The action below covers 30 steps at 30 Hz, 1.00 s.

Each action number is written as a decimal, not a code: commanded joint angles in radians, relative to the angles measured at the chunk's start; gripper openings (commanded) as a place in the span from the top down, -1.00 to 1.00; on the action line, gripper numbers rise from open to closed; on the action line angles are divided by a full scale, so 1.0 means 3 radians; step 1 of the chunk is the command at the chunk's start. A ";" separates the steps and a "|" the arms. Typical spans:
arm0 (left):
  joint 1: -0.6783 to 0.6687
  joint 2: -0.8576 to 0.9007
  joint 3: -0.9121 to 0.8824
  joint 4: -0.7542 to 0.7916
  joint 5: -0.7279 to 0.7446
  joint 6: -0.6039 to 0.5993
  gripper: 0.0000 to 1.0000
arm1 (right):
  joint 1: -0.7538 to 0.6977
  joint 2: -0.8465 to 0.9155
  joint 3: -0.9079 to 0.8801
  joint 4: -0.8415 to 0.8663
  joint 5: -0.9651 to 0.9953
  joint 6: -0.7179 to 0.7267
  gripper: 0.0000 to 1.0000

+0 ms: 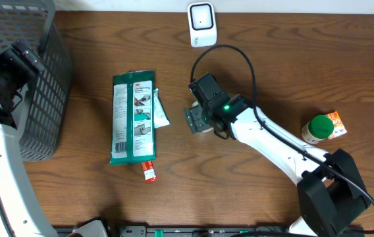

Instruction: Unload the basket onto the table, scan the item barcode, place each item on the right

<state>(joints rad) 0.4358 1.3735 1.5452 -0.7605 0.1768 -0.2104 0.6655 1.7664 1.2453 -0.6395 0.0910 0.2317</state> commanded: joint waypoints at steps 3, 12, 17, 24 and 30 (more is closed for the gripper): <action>0.0008 -0.0004 0.0031 -0.0004 -0.0019 -0.0018 -0.86 | 0.0025 -0.0076 0.0221 -0.0282 0.0055 -0.0478 -0.91; 0.0008 -0.0004 0.0031 -0.0004 -0.0019 -0.0018 -0.86 | 0.0018 -0.0211 0.1283 -0.0978 -0.0219 0.0093 -0.91; 0.0008 -0.0004 0.0031 -0.0004 -0.0019 -0.0018 -0.87 | -0.0057 -0.0211 0.1643 -0.1141 -0.0219 0.1007 -0.88; 0.0008 -0.0004 0.0031 -0.0004 -0.0019 -0.0018 -0.86 | -0.0053 -0.0197 0.1368 -0.1161 -0.0209 0.1546 -0.99; 0.0008 -0.0004 0.0031 -0.0004 -0.0019 -0.0018 -0.86 | -0.0106 -0.0192 0.0809 -0.1038 -0.0272 0.2288 -0.91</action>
<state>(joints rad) 0.4358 1.3735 1.5452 -0.7605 0.1768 -0.2104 0.6601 1.7004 1.5524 -0.9569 0.0181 0.7502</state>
